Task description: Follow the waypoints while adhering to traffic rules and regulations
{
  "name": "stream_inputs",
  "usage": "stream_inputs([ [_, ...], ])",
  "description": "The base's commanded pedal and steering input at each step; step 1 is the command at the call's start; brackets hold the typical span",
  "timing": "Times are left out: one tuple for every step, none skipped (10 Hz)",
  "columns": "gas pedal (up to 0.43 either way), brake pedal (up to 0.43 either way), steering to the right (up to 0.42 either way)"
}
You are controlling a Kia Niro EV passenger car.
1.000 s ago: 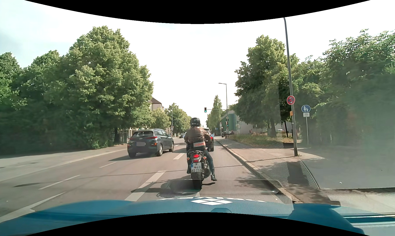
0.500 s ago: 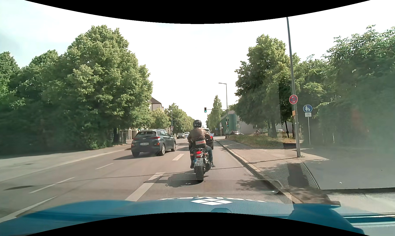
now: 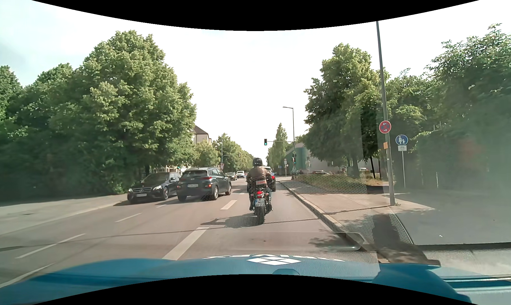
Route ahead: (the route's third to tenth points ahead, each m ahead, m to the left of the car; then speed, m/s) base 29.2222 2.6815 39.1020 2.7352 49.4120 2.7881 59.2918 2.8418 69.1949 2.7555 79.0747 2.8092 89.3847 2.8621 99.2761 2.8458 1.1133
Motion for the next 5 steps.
stream_inputs([
  [0.110,0.000,0.003],
  [0.110,0.000,0.004],
  [0.110,0.000,0.003],
  [0.110,0.000,0.003],
  [0.110,0.000,0.004],
])
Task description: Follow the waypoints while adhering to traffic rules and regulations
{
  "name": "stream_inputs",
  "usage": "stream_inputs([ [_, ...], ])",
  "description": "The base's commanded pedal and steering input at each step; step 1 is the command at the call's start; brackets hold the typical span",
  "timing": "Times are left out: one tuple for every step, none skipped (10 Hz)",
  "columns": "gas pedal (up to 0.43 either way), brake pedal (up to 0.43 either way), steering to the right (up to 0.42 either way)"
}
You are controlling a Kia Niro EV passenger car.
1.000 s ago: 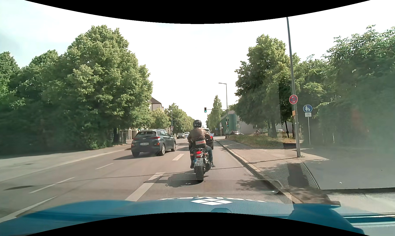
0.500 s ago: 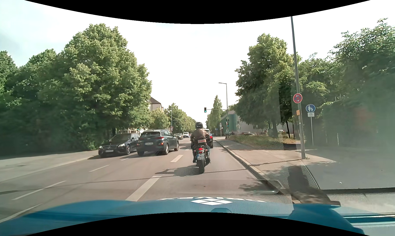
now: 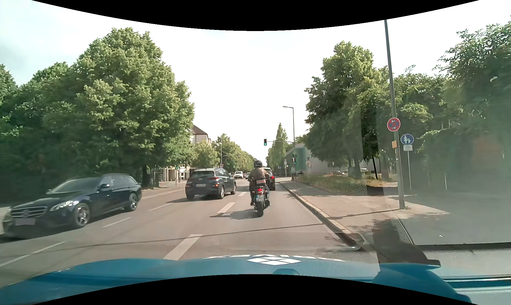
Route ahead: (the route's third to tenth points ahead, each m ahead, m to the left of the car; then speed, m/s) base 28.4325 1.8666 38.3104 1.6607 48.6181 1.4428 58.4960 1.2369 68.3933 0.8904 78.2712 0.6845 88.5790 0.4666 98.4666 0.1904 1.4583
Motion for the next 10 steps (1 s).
stream_inputs([
  [0.110,0.000,0.003],
  [0.130,0.000,0.004],
  [0.138,0.000,0.004],
  [0.157,0.000,0.003],
  [0.169,0.000,0.004],
  [0.177,0.000,0.003],
  [0.177,0.000,0.003],
  [0.197,0.000,0.003],
  [0.228,0.000,0.004],
  [0.248,0.000,0.004],
])
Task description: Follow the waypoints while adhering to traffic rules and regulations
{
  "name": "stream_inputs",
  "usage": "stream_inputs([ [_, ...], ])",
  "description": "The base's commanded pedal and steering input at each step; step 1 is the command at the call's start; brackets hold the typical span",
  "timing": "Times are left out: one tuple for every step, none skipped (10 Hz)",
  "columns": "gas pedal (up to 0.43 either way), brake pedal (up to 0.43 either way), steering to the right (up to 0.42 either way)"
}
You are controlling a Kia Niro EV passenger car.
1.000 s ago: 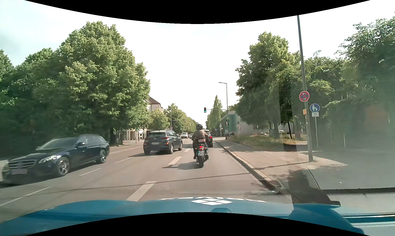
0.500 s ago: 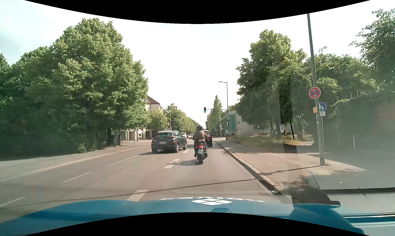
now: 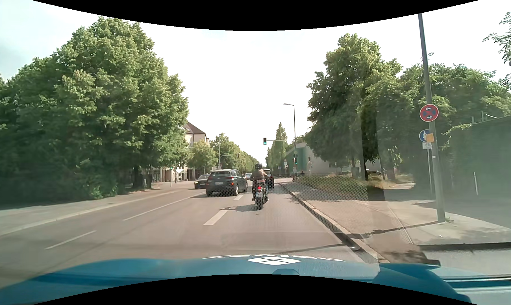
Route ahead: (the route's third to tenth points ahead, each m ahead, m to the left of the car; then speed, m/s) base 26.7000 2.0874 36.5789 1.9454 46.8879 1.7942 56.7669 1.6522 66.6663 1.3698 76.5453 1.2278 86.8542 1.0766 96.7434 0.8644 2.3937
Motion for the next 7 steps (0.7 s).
stream_inputs([
  [0.260,0.000,0.004],
  [0.260,0.000,0.003],
  [0.260,0.000,0.003],
  [0.260,0.000,0.003],
  [0.268,0.000,0.004],
  [0.268,0.000,0.003],
  [0.268,0.000,0.003],
])
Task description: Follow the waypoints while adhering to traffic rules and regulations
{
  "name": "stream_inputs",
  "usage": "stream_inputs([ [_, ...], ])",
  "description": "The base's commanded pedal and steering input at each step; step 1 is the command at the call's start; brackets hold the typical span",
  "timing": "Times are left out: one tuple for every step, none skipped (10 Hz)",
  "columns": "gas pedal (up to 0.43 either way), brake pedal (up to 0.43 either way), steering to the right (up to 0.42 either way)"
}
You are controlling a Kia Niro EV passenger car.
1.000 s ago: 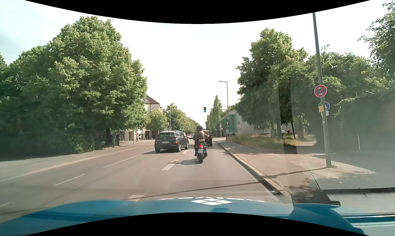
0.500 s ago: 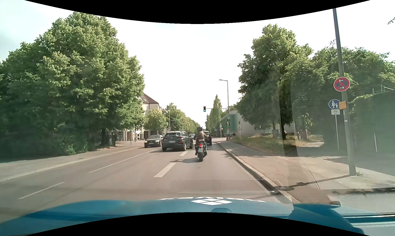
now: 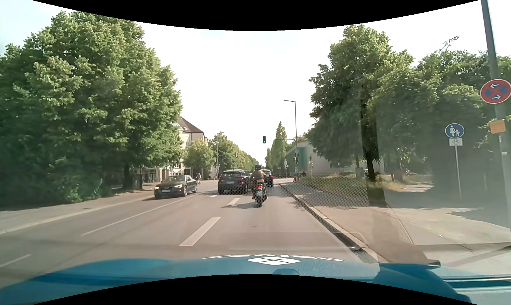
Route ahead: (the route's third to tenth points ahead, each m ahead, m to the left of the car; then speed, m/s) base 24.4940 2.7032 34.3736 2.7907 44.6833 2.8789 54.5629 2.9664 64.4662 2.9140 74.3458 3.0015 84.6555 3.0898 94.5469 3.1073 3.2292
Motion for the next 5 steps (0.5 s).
stream_inputs([
  [0.268,0.000,0.004],
  [0.268,0.000,0.003],
  [0.268,0.000,0.003],
  [0.268,0.000,0.004],
  [0.260,0.000,0.003],
])
